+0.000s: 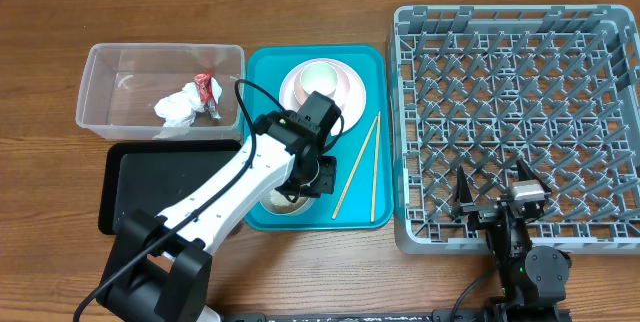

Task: Sort waste into correct bins and load items into the dishwasher
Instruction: 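Lift the rice bowl and carry it left over the black tray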

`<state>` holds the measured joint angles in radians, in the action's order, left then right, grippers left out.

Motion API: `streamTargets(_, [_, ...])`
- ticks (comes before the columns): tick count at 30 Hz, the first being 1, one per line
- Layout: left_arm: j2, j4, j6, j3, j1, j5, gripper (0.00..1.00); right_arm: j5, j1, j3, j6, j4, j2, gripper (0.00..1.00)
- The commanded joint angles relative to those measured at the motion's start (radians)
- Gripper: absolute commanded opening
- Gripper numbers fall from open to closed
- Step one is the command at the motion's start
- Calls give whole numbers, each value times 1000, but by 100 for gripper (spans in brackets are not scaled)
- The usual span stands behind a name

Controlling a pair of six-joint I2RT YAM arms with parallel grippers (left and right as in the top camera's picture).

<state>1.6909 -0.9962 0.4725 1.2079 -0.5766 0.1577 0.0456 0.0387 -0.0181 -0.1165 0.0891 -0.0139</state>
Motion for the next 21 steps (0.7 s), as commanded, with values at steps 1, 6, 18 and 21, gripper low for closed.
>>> streamTargets(1, [1,-39,6,74,-7,7,4,1,-4,10,-3,-8,11,100])
streamTargets(6, [-43,-100,-5,119,-6,-17,4,1,-4,10,-3,-8,11,100])
streamTargets(18, [-262,-142,-1,121,98,8,3,1,-4,10,-3,-8,11,100])
streamTargets(21, [-288,-160,-31,121,168,37,4,1,-4,10,-3,-8,11,100])
